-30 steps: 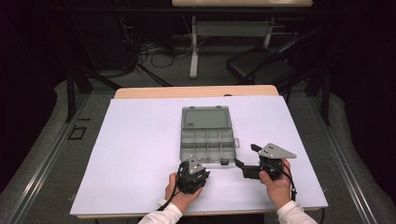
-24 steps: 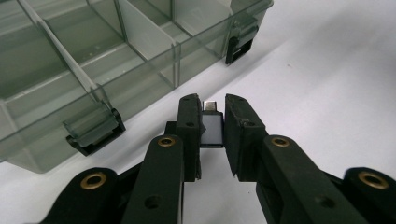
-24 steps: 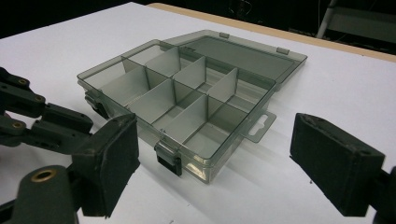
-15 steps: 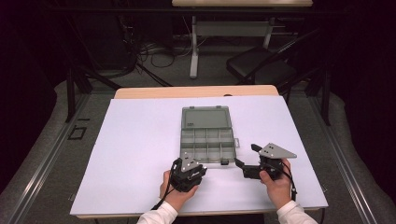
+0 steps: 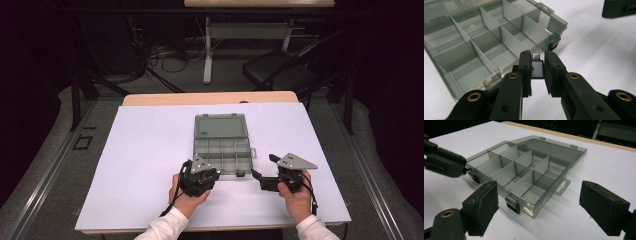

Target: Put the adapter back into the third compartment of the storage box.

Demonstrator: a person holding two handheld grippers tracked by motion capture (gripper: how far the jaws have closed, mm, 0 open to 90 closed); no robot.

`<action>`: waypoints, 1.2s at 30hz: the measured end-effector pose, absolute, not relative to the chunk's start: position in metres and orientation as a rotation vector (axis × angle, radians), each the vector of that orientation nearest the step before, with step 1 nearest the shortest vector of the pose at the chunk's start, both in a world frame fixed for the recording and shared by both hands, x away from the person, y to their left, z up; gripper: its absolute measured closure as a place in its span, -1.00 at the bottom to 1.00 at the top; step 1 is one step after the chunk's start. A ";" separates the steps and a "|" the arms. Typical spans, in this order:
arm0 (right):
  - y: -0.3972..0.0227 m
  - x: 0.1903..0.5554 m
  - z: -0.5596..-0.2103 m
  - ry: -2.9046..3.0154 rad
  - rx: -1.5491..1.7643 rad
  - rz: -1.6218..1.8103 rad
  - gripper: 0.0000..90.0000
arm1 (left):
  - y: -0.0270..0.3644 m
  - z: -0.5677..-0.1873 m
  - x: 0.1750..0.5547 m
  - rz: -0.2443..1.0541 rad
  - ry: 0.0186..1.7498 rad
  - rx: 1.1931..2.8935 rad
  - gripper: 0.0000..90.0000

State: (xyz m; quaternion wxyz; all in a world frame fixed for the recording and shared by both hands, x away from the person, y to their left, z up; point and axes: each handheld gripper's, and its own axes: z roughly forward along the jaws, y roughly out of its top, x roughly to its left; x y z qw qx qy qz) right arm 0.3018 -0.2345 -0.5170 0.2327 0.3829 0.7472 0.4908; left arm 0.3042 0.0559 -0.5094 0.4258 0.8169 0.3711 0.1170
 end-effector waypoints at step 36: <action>-0.234 0.305 -0.519 2.064 1.055 1.347 -0.66 | 0.037 -0.483 0.390 0.299 1.026 2.082 0.70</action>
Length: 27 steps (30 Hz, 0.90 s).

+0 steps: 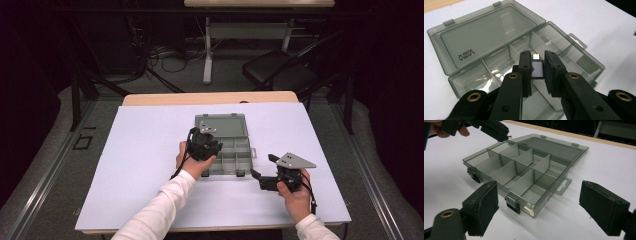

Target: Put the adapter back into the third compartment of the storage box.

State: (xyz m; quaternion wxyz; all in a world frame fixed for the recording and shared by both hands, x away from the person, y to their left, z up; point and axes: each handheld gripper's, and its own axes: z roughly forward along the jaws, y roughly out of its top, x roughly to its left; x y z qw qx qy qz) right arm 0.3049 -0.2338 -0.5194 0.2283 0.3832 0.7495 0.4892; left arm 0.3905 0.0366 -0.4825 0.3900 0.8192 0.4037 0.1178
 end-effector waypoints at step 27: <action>-0.234 0.305 -0.519 2.066 1.046 1.361 -0.66 | 0.011 -0.508 0.416 0.283 1.046 2.115 0.70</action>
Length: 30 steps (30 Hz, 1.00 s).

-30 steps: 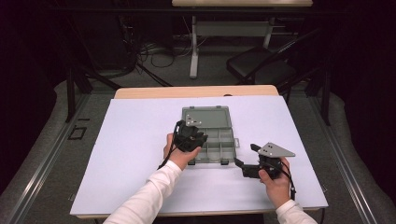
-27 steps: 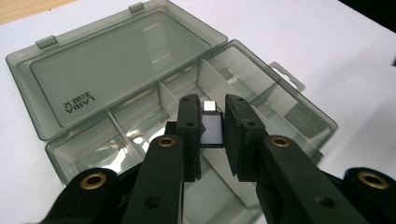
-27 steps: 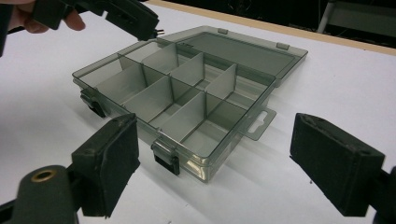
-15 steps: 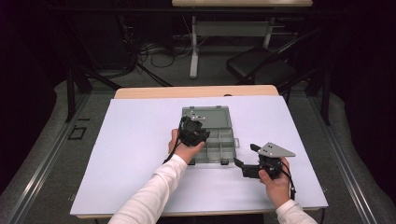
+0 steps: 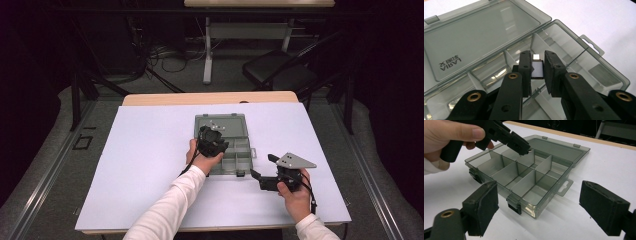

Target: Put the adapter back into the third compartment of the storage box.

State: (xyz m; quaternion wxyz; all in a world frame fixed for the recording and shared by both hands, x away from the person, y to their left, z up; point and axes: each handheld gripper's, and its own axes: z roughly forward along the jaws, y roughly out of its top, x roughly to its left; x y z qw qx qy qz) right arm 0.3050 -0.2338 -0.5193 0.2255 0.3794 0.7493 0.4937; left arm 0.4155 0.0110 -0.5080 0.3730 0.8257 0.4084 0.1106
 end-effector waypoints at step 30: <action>-0.233 0.304 -0.519 2.070 1.045 1.363 -0.66 | 0.002 -0.522 0.419 0.280 1.045 2.118 0.70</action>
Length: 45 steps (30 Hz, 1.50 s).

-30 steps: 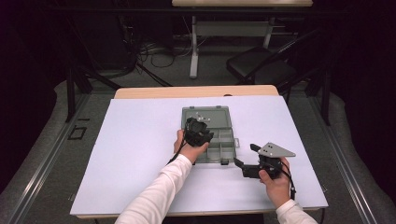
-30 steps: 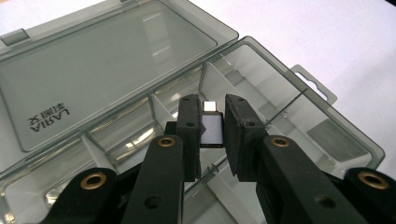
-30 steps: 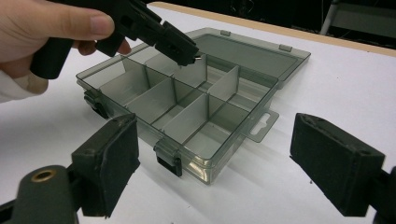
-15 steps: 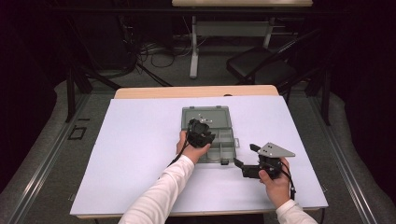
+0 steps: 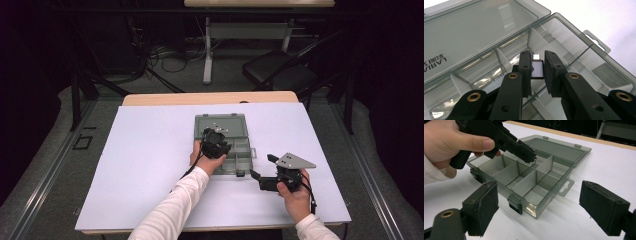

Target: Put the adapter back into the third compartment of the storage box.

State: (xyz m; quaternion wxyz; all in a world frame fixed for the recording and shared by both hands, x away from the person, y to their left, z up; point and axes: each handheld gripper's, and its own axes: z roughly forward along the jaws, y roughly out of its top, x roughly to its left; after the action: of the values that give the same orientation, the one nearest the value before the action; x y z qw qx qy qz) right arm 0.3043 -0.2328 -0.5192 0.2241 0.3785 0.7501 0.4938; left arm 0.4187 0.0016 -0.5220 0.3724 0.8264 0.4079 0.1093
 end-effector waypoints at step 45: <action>-0.232 0.306 -0.521 2.059 1.066 1.344 -0.66 | 0.093 -0.484 0.398 0.290 1.019 1.974 -0.12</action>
State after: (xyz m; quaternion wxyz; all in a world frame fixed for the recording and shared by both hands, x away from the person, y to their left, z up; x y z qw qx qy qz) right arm 0.3058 -0.2318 -0.5211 0.2286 0.3871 0.7480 0.4883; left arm 0.3981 0.0929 -0.4837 0.4355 0.7931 0.4096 0.1165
